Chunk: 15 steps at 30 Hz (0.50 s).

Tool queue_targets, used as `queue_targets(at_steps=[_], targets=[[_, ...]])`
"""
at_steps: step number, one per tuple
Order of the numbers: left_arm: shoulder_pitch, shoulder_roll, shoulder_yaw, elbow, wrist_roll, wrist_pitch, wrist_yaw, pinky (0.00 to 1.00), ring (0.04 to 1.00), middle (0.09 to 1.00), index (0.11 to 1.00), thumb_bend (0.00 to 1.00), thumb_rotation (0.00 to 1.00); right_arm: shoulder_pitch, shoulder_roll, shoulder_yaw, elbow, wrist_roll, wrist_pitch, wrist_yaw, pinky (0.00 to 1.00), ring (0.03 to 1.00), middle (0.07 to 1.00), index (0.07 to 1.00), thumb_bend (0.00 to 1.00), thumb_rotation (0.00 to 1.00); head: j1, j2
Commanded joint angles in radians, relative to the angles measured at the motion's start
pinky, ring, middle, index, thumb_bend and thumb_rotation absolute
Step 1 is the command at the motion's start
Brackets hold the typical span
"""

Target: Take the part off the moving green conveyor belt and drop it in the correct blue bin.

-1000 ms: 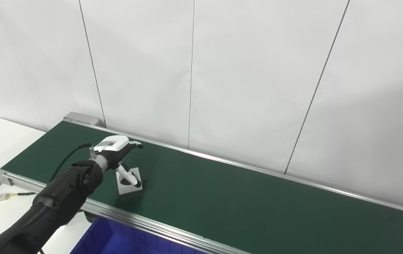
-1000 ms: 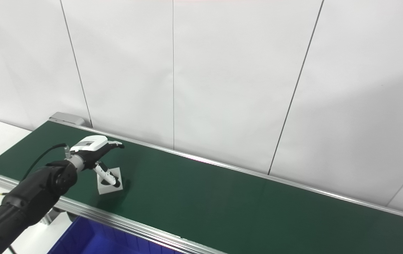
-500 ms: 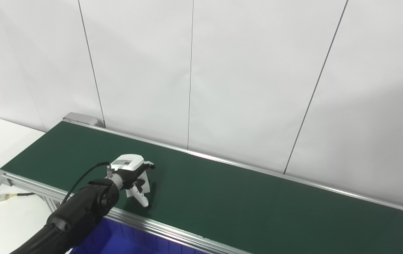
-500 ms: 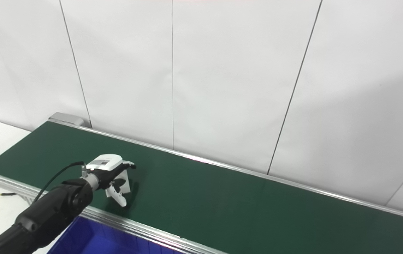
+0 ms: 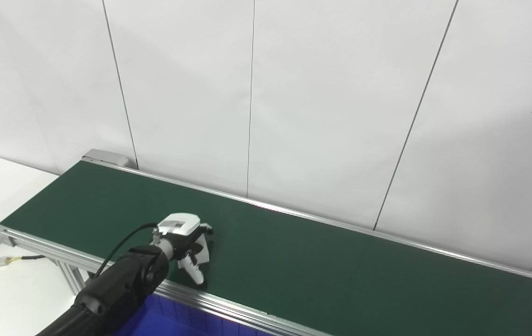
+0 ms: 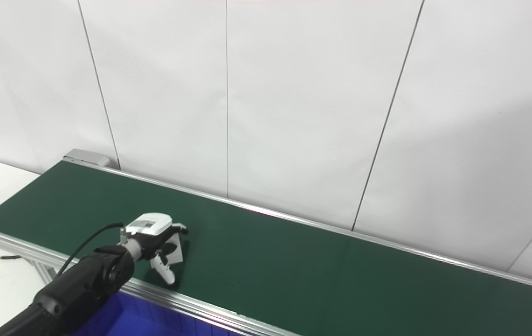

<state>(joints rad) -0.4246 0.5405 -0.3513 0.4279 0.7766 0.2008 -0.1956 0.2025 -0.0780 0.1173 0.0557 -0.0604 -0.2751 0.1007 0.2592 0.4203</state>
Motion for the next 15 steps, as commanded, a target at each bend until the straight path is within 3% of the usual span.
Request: queue_targets(at_steps=[1, 8, 12, 13, 15], targets=[[-0.039, 0.032, 0.015, 0.024, 0.01, -0.011, 0.04, 0.78, 0.839, 0.873, 0.864, 0.89, 0.21, -0.004, 0.002, -0.001, -0.038, 0.009, -0.031, 0.002, 0.6, 0.699, 0.762, 0.867, 0.54, 0.52, 0.0, 0.001], [-0.062, 0.037, 0.027, 0.119, -0.022, -0.083, 0.111, 0.69, 0.789, 0.837, 0.838, 0.87, 0.11, 0.002, 0.001, -0.001, -0.049, 0.007, -0.02, 0.003, 0.61, 0.706, 0.771, 0.873, 0.56, 0.53, -0.006, 0.01], [-0.054, 0.026, 0.045, 0.15, -0.065, -0.127, 0.162, 0.65, 0.679, 0.739, 0.815, 0.81, 0.01, 0.004, 0.001, -0.001, -0.055, 0.006, -0.018, 0.002, 0.61, 0.701, 0.764, 0.869, 0.54, 0.51, -0.01, 0.015], [-0.052, 0.022, 0.049, 0.157, -0.077, -0.139, 0.174, 0.64, 0.603, 0.592, 0.798, 0.66, 0.0, 0.006, 0.0, -0.001, -0.058, 0.004, -0.014, 0.002, 0.61, 0.703, 0.763, 0.868, 0.54, 0.52, -0.01, 0.015], [-0.045, 0.015, 0.057, 0.172, -0.095, -0.171, 0.203, 0.6, 0.525, 0.497, 0.777, 0.55, 0.0, 0.008, 0.0, -0.002, -0.061, 0.003, -0.013, 0.001, 0.61, 0.703, 0.762, 0.868, 0.55, 0.53, -0.011, 0.016]])
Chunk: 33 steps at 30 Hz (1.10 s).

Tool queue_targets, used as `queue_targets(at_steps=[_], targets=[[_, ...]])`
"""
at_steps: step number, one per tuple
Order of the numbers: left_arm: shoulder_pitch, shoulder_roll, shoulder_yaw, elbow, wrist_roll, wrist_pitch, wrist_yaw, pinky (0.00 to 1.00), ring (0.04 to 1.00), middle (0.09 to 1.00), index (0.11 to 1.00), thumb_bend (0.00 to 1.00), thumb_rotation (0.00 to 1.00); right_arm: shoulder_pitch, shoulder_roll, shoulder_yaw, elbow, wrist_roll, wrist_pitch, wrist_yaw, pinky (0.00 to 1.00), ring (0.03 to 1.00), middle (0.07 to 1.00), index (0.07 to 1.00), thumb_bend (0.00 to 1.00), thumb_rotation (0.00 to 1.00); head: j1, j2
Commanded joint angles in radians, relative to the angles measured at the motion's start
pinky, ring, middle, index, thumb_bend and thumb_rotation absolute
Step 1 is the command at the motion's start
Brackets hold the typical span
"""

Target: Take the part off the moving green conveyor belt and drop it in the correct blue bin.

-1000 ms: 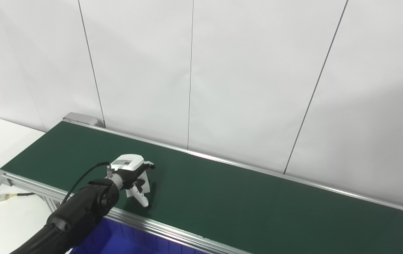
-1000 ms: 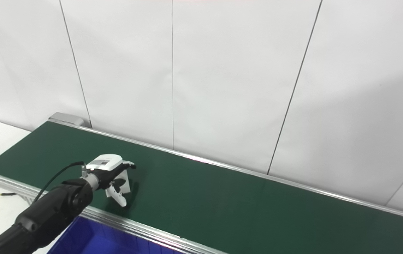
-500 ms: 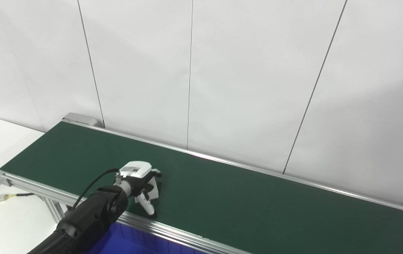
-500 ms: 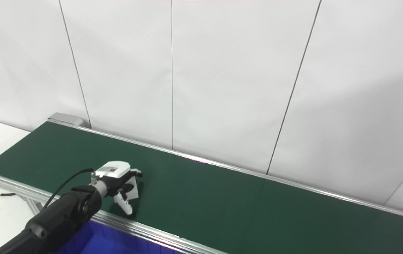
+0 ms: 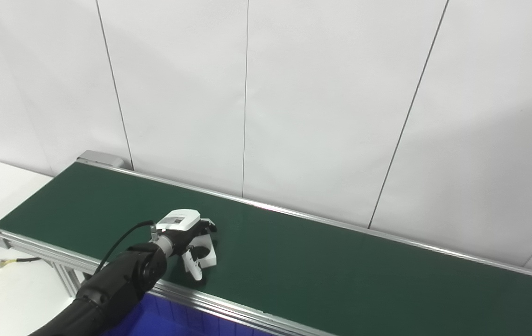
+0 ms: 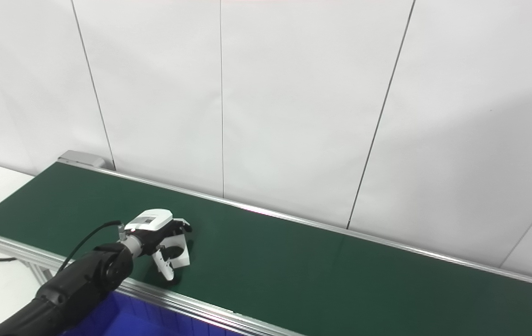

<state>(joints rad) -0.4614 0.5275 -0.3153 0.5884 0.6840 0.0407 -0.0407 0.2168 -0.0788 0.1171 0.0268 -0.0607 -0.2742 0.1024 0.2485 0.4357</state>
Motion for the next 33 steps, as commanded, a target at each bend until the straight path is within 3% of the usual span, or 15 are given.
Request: queue_targets(at_steps=[1, 6, 18, 24, 29, 30, 33], targets=[[-0.004, 0.026, 0.022, 0.024, -0.007, -0.035, 0.069, 0.5, 0.477, 0.491, 0.76, 0.52, 0.0, -0.005, 0.0, -0.002, -0.031, 0.007, -0.017, 0.001, 0.61, 0.704, 0.762, 0.869, 0.55, 0.52, -0.001, 0.003], [0.007, 0.015, 0.028, 0.063, -0.036, -0.096, 0.118, 0.33, 0.421, 0.507, 0.743, 0.5, 0.0, -0.003, -0.002, -0.004, -0.031, 0.015, -0.015, 0.005, 0.62, 0.708, 0.765, 0.87, 0.55, 0.52, 0.0, 0.006], [0.024, 0.003, 0.021, 0.042, -0.052, -0.104, 0.115, 0.29, 0.414, 0.506, 0.745, 0.5, 0.0, -0.001, -0.006, -0.004, -0.04, 0.015, -0.011, 0.006, 0.62, 0.708, 0.764, 0.868, 0.55, 0.52, -0.006, 0.015], [0.031, 0.004, 0.025, 0.02, -0.059, -0.116, 0.113, 0.32, 0.419, 0.505, 0.74, 0.5, 0.0, 0.001, -0.006, -0.003, -0.048, 0.01, -0.007, 0.004, 0.62, 0.706, 0.761, 0.871, 0.52, 0.49, -0.009, 0.014], [0.063, 0.01, 0.052, -0.07, -0.086, -0.138, 0.109, 0.43, 0.444, 0.495, 0.711, 0.51, 0.0, 0.002, -0.009, -0.003, -0.052, 0.009, -0.009, 0.005, 0.62, 0.711, 0.767, 0.872, 0.51, 0.49, -0.022, 0.019], [0.072, 0.01, 0.061, -0.096, -0.093, -0.141, 0.106, 0.45, 0.448, 0.495, 0.663, 0.5, 0.0, 0.002, -0.01, -0.003, -0.053, 0.007, -0.009, 0.005, 0.62, 0.71, 0.769, 0.872, 0.5, 0.49, -0.022, 0.019], [0.111, 0.005, 0.097, -0.213, -0.125, -0.137, 0.083, 0.39, 0.429, 0.481, 0.566, 0.48, 0.0, 0.004, -0.011, -0.005, -0.062, 0.009, 0.0, 0.005, 0.62, 0.71, 0.77, 0.869, 0.5, 0.47, -0.032, 0.024]])
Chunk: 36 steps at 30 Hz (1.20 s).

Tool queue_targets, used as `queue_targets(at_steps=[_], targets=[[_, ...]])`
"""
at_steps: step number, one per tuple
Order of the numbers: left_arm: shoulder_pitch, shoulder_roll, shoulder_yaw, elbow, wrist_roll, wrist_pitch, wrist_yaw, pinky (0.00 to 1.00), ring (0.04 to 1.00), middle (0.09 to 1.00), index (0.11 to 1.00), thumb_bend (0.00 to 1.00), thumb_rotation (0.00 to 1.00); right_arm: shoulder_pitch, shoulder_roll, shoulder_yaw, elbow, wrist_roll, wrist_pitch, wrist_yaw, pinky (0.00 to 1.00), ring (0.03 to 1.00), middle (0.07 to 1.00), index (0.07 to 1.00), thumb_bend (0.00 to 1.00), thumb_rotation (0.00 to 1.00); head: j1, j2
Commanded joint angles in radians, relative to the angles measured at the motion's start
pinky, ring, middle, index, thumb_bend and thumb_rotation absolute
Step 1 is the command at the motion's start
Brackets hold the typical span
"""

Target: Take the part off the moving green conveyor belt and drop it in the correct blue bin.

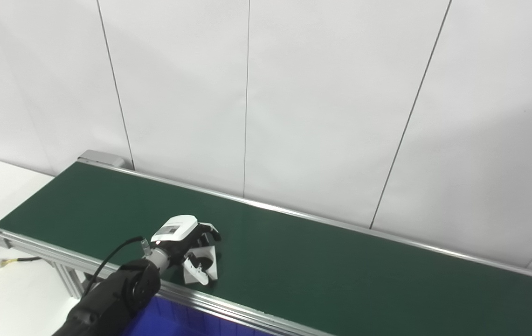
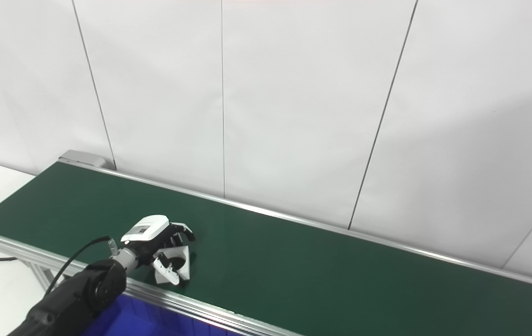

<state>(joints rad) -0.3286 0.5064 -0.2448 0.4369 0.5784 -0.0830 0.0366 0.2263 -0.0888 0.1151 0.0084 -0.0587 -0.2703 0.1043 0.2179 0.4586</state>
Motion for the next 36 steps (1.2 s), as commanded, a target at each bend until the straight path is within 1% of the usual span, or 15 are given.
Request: queue_targets(at_steps=[1, 9, 13, 19, 23, 24, 25, 26, 27, 28, 29, 31, 32, 33, 36], targets=[[-0.01, 0.025, 0.036, -0.099, -0.025, -0.011, -0.001, 0.37, 0.432, 0.491, 0.546, 0.48, 0.0, -0.005, -0.001, -0.003, -0.045, 0.01, -0.003, 0.003, 0.62, 0.711, 0.771, 0.868, 0.5, 0.47, -0.003, 0.004], [0.09, 0.006, 0.095, -0.421, -0.063, 0.014, -0.073, 0.33, 0.44, 0.512, 0.532, 0.47, 0.0, -0.012, -0.011, -0.006, -0.037, 0.016, -0.01, 0.008, 0.62, 0.708, 0.765, 0.86, 0.49, 0.43, -0.01, 0.013], [0.12, -0.001, 0.108, -0.529, -0.056, 0.03, -0.103, 0.32, 0.428, 0.506, 0.55, 0.47, 0.0, -0.016, -0.013, -0.008, -0.036, 0.016, -0.008, 0.009, 0.62, 0.707, 0.76, 0.857, 0.48, 0.4, -0.013, 0.019], [0.159, -0.008, 0.135, -0.681, -0.064, 0.09, -0.168, 0.31, 0.425, 0.509, 0.557, 0.47, 0.0, -0.015, -0.018, -0.008, -0.05, 0.004, -0.006, 0.007, 0.62, 0.704, 0.757, 0.854, 0.44, 0.34, -0.016, 0.048], [0.185, -0.004, 0.154, -0.757, -0.066, 0.102, -0.196, 0.32, 0.428, 0.511, 0.551, 0.47, 0.0, -0.012, -0.019, -0.009, -0.068, -0.002, 0.01, 0.005, 0.63, 0.708, 0.761, 0.856, 0.43, 0.33, -0.022, 0.087], [0.193, -0.002, 0.16, -0.78, -0.066, 0.106, -0.204, 0.32, 0.429, 0.512, 0.55, 0.47, 0.0, -0.011, -0.019, -0.01, -0.076, 0.001, 0.016, 0.006, 0.63, 0.709, 0.762, 0.856, 0.43, 0.34, -0.025, 0.112], [0.198, -0.002, 0.164, -0.795, -0.065, 0.109, -0.212, 0.32, 0.428, 0.511, 0.551, 0.47, 0.0, -0.011, -0.02, -0.01, -0.081, 0.003, 0.02, 0.006, 0.63, 0.712, 0.765, 0.858, 0.42, 0.32, -0.025, 0.112], [0.209, 0.004, 0.171, -0.818, -0.068, 0.102, -0.217, 0.32, 0.427, 0.511, 0.551, 0.47, 0.0, -0.01, -0.02, -0.012, -0.09, 0.006, 0.028, 0.007, 0.64, 0.712, 0.766, 0.859, 0.42, 0.32, -0.029, 0.142], [0.216, 0.007, 0.177, -0.834, -0.071, 0.097, -0.221, 0.33, 0.427, 0.51, 0.55, 0.47, 0.0, -0.01, -0.02, -0.013, -0.095, 0.008, 0.034, 0.007, 0.64, 0.716, 0.768, 0.862, 0.42, 0.31, -0.029, 0.142], [0.227, 0.013, 0.184, -0.853, -0.078, 0.084, -0.225, 0.33, 0.428, 0.509, 0.549, 0.47, 0.0, -0.011, -0.02, -0.014, -0.103, 0.008, 0.044, 0.007, 0.65, 0.717, 0.769, 0.864, 0.42, 0.3, -0.033, 0.168], [0.234, 0.016, 0.191, -0.865, -0.083, 0.075, -0.228, 0.35, 0.428, 0.505, 0.547, 0.47, 0.0, -0.011, -0.021, -0.014, -0.108, 0.009, 0.052, 0.007, 0.65, 0.72, 0.771, 0.866, 0.42, 0.32, -0.033, 0.168], [0.252, 0.022, 0.204, -0.898, -0.093, 0.07, -0.24, 0.36, 0.429, 0.502, 0.545, 0.47, 0.0, -0.015, -0.025, -0.017, -0.116, 0.009, 0.066, 0.009, 0.66, 0.723, 0.774, 0.868, 0.44, 0.36, -0.031, 0.219], [0.266, 0.025, 0.211, -0.916, -0.097, 0.068, -0.246, 0.37, 0.43, 0.502, 0.542, 0.47, 0.0, -0.018, -0.027, -0.019, -0.113, 0.011, 0.068, 0.01, 0.66, 0.721, 0.773, 0.867, 0.46, 0.39, -0.03, 0.232], [0.275, 0.027, 0.216, -0.936, -0.102, 0.073, -0.256, 0.37, 0.432, 0.501, 0.539, 0.47, 0.0, -0.022, -0.029, -0.021, -0.115, 0.015, 0.073, 0.012, 0.66, 0.719, 0.772, 0.862, 0.48, 0.42, -0.022, 0.267], [0.316, 0.035, 0.222, -0.996, -0.127, 0.079, -0.297, 0.37, 0.431, 0.496, 0.542, 0.47, 0.0, -0.035, -0.036, -0.032, -0.106, 0.029, 0.084, 0.017, 0.66, 0.713, 0.764, 0.852, 0.55, 0.5, -0.012, 0.297]])
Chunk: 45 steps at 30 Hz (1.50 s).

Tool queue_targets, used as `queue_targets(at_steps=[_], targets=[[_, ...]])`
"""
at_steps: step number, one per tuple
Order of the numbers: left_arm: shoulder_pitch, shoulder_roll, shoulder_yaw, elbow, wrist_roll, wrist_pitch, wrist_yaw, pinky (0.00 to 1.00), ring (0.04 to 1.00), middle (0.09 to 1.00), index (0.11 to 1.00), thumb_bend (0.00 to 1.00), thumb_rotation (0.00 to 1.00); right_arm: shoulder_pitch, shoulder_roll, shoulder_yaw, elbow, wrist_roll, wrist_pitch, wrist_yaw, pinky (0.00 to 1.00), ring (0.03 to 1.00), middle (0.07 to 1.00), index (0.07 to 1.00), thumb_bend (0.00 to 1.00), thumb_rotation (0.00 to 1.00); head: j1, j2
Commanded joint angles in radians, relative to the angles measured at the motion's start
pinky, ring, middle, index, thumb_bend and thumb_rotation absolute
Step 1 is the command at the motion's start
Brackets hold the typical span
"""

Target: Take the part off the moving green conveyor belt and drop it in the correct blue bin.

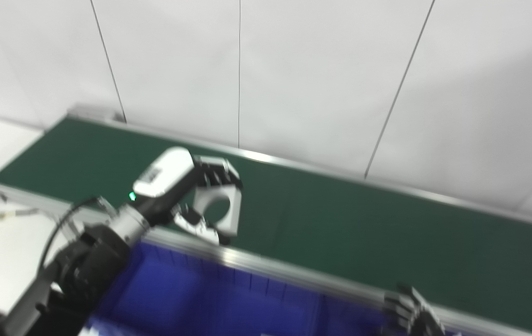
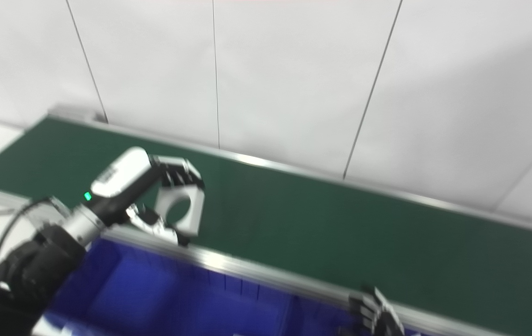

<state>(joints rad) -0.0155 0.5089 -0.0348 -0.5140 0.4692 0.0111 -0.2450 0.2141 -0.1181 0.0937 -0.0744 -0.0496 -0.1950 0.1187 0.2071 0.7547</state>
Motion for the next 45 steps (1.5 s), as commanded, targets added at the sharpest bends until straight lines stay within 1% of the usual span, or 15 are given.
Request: queue_targets(at_steps=[1, 2, 3, 4, 9, 14, 18, 23, 25, 28, 30, 32, 36, 39, 45], targets=[[0.015, 0.034, 0.011, -0.06, -0.028, -0.015, -0.028, 0.37, 0.43, 0.496, 0.543, 0.47, 0.0, -0.027, -0.009, -0.014, -0.02, 0.025, 0.012, 0.005, 0.65, 0.707, 0.76, 0.847, 0.58, 0.52, 0.008, 0.018], [0.029, 0.033, 0.008, -0.072, -0.038, -0.017, -0.041, 0.37, 0.43, 0.496, 0.543, 0.47, 0.0, -0.032, -0.011, -0.018, -0.016, 0.032, 0.012, 0.008, 0.65, 0.707, 0.759, 0.846, 0.58, 0.52, 0.013, 0.025], [0.042, 0.028, 0.003, -0.085, -0.041, -0.008, -0.055, 0.35, 0.429, 0.5, 0.545, 0.47, 0.0, -0.036, -0.013, -0.022, -0.017, 0.042, 0.016, 0.012, 0.65, 0.704, 0.757, 0.844, 0.59, 0.53, 0.028, 0.042], [0.054, 0.024, -0.002, -0.093, -0.039, -0.004, -0.065, 0.34, 0.426, 0.502, 0.549, 0.47, 0.0, -0.039, -0.014, -0.025, -0.018, 0.048, 0.019, 0.015, 0.65, 0.704, 0.754, 0.842, 0.6, 0.52, 0.028, 0.042], [0.099, -0.009, -0.033, -0.091, -0.029, -0.003, -0.096, 0.33, 0.426, 0.506, 0.55, 0.47, 0.0, -0.045, -0.029, -0.037, -0.037, 0.066, 0.041, 0.023, 0.66, 0.694, 0.739, 0.836, 0.62, 0.53, 0.067, 0.084], [0.127, -0.056, -0.059, -0.056, -0.015, 0.004, -0.099, 0.36, 0.43, 0.499, 0.54, 0.47, 0.0, -0.042, -0.039, -0.047, -0.065, 0.078, 0.078, 0.031, 0.66, 0.697, 0.741, 0.836, 0.62, 0.53, 0.072, 0.094], [0.142, -0.092, -0.068, 0.009, -0.012, -0.012, -0.084, 0.38, 0.437, 0.496, 0.528, 0.48, 0.0, -0.038, -0.044, -0.051, -0.074, 0.082, 0.088, 0.033, 0.66, 0.703, 0.746, 0.832, 0.61, 0.53, 0.063, 0.09], [0.148, -0.138, -0.085, 0.119, -0.054, -0.051, -0.063, 0.39, 0.44, 0.497, 0.521, 0.48, 0.0, -0.029, -0.047, -0.051, -0.079, 0.071, 0.094, 0.029, 0.65, 0.71, 0.756, 0.836, 0.63, 0.54, 0.038, 0.074], [0.139, -0.156, -0.093, 0.18, -0.068, -0.088, -0.046, 0.38, 0.439, 0.498, 0.523, 0.48, 0.0, -0.026, -0.046, -0.052, -0.078, 0.069, 0.096, 0.027, 0.65, 0.711, 0.756, 0.837, 0.65, 0.55, 0.03, 0.068], [0.098, -0.207, -0.121, 0.321, -0.055, -0.138, -0.002, 0.39, 0.448, 0.503, 0.509, 0.48, 0.0, -0.019, -0.044, -0.053, -0.079, 0.073, 0.092, 0.028, 0.66, 0.711, 0.756, 0.835, 0.64, 0.52, 0.02, 0.061], [0.074, -0.227, -0.136, 0.392, -0.041, -0.175, 0.024, 0.39, 0.447, 0.501, 0.509, 0.48, 0.0, -0.016, -0.044, -0.052, -0.08, 0.07, 0.089, 0.028, 0.66, 0.71, 0.755, 0.836, 0.63, 0.52, 0.006, 0.057], [0.054, -0.236, -0.15, 0.446, -0.035, -0.2, 0.036, 0.4, 0.448, 0.497, 0.51, 0.48, 0.0, -0.012, -0.043, -0.05, -0.083, 0.065, 0.087, 0.027, 0.66, 0.709, 0.754, 0.835, 0.63, 0.52, -0.001, 0.056], [0.021, -0.246, -0.173, 0.529, -0.041, -0.22, 0.043, 0.36, 0.434, 0.503, 0.528, 0.48, 0.0, -0.003, -0.044, -0.049, -0.089, 0.058, 0.088, 0.028, 0.66, 0.714, 0.759, 0.835, 0.63, 0.53, -0.01, 0.056], [0.003, -0.254, -0.184, 0.583, -0.037, -0.236, 0.056, 0.36, 0.431, 0.504, 0.527, 0.48, 0.0, -0.002, -0.045, -0.048, -0.084, 0.06, 0.077, 0.03, 0.65, 0.706, 0.749, 0.832, 0.63, 0.53, -0.013, 0.055], [-0.014, -0.252, -0.208, 0.632, -0.014, -0.259, 0.081, 0.37, 0.428, 0.501, 0.531, 0.48, 0.0, 0.0, -0.044, -0.047, -0.081, 0.062, 0.072, 0.032, 0.65, 0.703, 0.747, 0.832, 0.64, 0.54, -0.014, 0.055]])
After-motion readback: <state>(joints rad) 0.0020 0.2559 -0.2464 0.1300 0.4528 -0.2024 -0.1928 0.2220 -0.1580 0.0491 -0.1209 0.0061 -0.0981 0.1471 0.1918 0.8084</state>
